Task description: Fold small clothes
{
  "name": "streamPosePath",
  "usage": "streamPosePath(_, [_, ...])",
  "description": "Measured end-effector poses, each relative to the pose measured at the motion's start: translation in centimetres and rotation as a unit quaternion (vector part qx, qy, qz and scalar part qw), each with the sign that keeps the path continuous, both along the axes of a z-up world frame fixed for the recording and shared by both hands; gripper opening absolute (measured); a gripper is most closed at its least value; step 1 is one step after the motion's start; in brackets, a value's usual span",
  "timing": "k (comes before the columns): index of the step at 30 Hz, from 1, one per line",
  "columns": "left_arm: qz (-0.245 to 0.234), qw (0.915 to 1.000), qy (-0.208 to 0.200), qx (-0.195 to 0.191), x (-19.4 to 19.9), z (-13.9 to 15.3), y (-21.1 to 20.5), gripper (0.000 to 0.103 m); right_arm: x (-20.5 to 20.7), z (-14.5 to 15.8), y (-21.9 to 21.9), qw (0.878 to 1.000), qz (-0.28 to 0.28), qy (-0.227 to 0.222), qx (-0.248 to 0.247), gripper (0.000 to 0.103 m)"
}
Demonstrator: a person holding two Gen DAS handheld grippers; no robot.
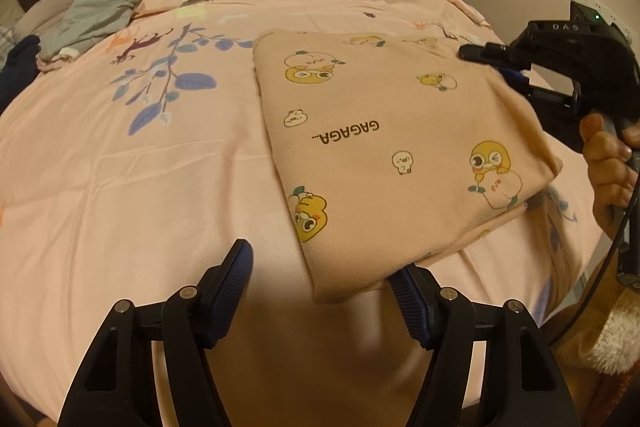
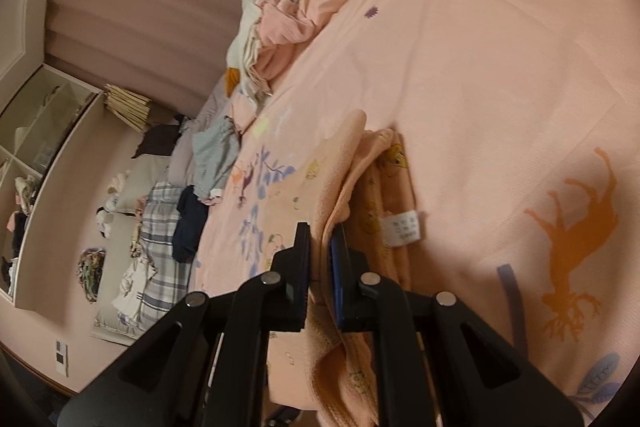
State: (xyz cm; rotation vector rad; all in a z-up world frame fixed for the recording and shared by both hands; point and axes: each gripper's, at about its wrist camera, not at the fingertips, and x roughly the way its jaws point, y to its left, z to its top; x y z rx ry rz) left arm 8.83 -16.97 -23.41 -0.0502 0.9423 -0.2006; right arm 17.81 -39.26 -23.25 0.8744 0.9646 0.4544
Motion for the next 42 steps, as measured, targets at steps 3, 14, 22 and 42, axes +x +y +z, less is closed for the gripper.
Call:
streamPosePath(3, [0.001,1.0000,0.002,-0.002,0.0,0.0,-0.1,0.069,0.0,-0.4,-0.3,1.000,-0.006,0.013,-0.001,0.010])
streamPosePath(14, [0.013,0.9996,0.014,-0.019,0.2,0.3,1.0,0.069,0.0,-0.2,0.2,0.999,0.038,0.012,-0.003,0.013])
streamPosePath(22, [0.008,0.9998,0.006,0.015,0.1,0.0,-0.1,0.069,-0.2,-1.1,0.4,0.998,0.059,0.039,0.002,0.033])
streamPosePath(42, [0.008,0.9991,0.031,-0.026,0.2,0.5,1.2,0.069,-1.3,0.2,0.2,0.997,0.045,0.002,-0.061,0.012])
